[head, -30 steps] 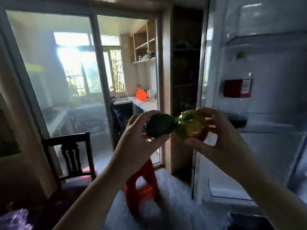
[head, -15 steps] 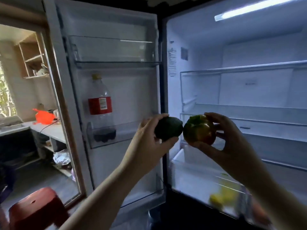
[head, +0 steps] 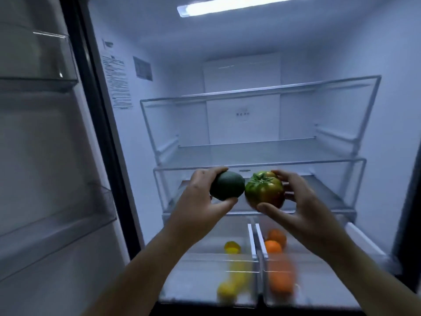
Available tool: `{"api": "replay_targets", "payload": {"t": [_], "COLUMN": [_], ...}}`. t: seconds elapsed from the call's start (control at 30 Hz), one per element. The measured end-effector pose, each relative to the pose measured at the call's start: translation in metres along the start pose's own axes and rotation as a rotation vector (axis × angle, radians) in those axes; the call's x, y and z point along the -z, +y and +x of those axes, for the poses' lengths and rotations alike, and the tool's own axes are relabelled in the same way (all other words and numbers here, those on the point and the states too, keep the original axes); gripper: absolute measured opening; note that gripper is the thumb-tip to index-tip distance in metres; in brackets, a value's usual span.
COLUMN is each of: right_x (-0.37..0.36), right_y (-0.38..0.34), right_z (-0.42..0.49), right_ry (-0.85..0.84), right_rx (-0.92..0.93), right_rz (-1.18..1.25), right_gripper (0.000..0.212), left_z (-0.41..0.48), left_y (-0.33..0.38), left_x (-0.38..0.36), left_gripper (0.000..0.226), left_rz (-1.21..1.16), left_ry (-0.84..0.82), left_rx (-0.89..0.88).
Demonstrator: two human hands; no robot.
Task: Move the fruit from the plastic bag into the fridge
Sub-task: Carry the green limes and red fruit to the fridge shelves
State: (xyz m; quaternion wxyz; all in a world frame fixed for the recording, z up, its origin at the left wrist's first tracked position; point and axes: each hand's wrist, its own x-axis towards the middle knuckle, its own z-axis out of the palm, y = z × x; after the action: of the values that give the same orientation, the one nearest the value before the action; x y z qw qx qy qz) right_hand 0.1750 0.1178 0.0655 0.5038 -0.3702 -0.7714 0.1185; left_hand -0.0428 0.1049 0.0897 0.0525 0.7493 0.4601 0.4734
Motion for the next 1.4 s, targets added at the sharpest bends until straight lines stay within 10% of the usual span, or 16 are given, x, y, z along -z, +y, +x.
{"api": "replay_targets", "payload": {"t": [0.8,1.4], "right_x": [-0.007,0.031], "right_y": [0.147,0.266], "right_z": [0.076,0.162], "right_ry": [0.062,0.199], "right_rx": [-0.360,-0.289], "right_rz": [-0.339,-0.281], "right_gripper": [0.070,0.068], "left_z": [0.133,0.134], "left_y": [-0.124,-0.164], "left_x": [-0.169,-0.279], "left_gripper": [0.056,0.055], "left_rz": [-0.200,0.065], "left_ry": [-0.136,-0.293], "left_rx": [0.058,0.230]}}
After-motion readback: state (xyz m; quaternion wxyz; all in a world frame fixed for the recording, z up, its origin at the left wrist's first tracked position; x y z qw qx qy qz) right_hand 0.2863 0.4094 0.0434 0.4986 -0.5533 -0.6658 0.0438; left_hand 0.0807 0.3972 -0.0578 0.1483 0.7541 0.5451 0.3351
